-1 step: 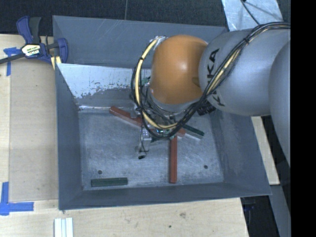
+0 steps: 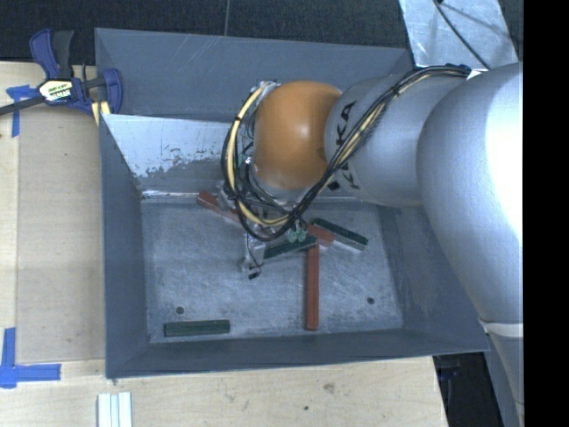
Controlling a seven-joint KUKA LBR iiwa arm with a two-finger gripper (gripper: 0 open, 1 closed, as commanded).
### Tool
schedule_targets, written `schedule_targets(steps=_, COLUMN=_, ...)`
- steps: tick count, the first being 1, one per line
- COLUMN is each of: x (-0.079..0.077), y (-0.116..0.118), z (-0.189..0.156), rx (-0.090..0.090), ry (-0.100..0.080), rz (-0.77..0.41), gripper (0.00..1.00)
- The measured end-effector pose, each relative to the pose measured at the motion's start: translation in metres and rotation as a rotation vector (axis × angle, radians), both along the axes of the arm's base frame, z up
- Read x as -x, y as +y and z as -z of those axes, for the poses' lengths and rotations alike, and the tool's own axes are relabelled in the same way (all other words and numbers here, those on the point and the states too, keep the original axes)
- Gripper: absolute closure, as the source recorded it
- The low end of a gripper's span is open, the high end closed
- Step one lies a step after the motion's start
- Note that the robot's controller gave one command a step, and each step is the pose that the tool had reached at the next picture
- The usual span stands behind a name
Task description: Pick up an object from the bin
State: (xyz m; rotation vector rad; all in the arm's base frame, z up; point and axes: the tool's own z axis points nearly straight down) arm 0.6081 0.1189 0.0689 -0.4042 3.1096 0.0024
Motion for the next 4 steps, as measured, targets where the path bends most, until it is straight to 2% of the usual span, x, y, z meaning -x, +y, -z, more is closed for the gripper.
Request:
schedule_targets(steps=1, x=-0.003, y=0.002, z=-0.007, rx=-0.004, ry=-0.012, rz=0.001, gripper=1.00)
schedule_targets(steps=2, x=0.001, y=0.000, z=-0.002, rx=0.001, ry=0.003, rz=0.002, gripper=0.00)
schedule_targets(steps=3, x=0.032, y=-0.053, z=-0.002, rx=0.002, ry=0.002, rz=0.060, gripper=0.00)
schedule_targets(steps=4, x=0.067, y=-0.096, z=-0.001, rx=0.005, ry=0.006, rz=0.026, gripper=0.00)
